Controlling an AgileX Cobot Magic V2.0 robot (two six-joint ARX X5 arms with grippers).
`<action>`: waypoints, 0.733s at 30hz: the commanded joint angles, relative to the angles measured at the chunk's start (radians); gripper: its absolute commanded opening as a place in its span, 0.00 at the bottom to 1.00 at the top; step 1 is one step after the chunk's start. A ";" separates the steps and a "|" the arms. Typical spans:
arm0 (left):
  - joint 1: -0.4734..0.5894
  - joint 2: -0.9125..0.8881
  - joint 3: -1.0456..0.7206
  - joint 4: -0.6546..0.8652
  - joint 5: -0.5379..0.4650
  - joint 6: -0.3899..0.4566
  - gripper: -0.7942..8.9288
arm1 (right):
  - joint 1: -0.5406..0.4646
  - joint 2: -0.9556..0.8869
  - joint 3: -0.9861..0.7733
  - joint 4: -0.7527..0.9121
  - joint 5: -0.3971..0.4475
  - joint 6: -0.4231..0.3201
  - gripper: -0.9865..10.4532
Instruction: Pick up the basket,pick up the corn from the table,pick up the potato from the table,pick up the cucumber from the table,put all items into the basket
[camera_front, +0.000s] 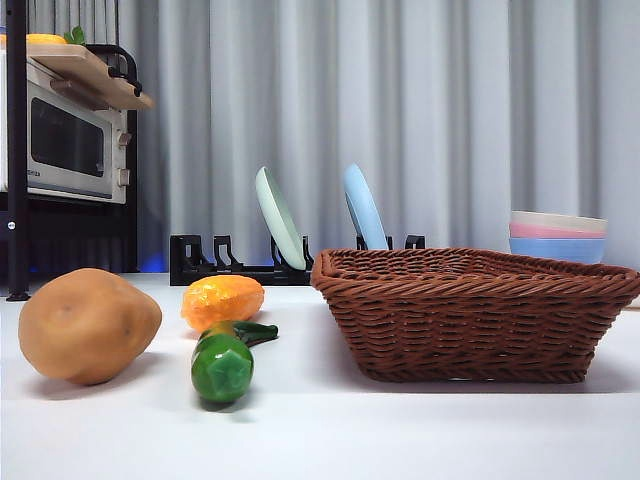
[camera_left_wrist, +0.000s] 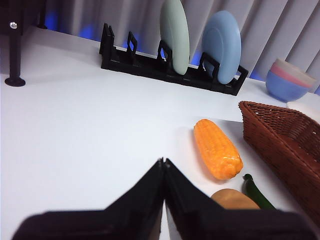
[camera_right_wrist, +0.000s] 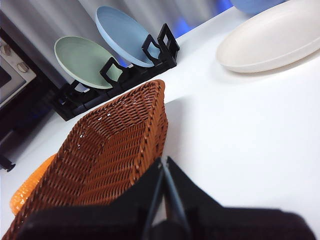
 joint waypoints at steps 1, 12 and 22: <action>0.001 -0.002 0.042 -0.011 -0.010 -0.020 0.07 | 0.001 0.021 0.037 0.009 0.005 0.014 0.08; 0.001 0.199 0.294 -0.085 -0.041 0.028 0.07 | 0.001 0.329 0.272 0.009 0.004 -0.093 0.08; 0.001 0.602 0.585 -0.230 0.014 0.192 0.07 | 0.001 0.742 0.599 -0.094 -0.048 -0.231 0.08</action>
